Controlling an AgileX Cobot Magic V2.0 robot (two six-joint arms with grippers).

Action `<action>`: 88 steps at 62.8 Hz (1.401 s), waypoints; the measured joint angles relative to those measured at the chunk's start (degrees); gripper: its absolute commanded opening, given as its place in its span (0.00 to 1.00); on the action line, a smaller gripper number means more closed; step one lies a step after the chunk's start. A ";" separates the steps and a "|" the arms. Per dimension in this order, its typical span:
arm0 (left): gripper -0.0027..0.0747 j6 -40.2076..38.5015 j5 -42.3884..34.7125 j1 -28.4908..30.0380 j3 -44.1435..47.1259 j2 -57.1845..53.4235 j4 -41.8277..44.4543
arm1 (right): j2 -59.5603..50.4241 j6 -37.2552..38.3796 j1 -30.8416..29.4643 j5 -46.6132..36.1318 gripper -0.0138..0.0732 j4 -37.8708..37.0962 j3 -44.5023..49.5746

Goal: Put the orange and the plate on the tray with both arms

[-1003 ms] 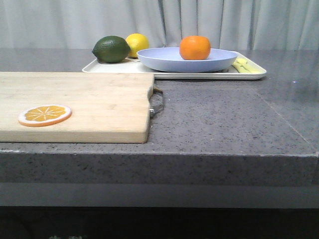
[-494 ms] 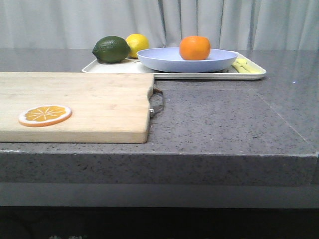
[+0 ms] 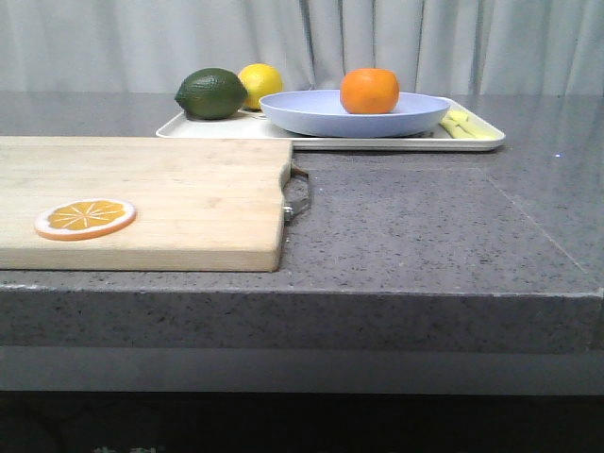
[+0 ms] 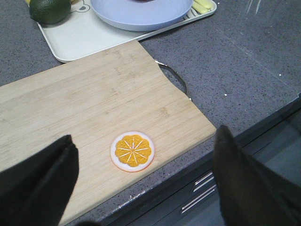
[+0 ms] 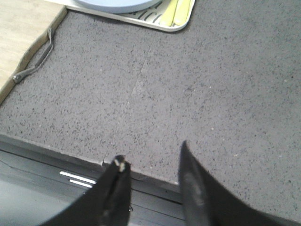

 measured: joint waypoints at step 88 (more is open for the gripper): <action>0.01 -0.47 -16.69 34.50 25.37 -28.71 -4.37 | 0.00 0.48 0.00 -2.52 0.08 0.00 0.12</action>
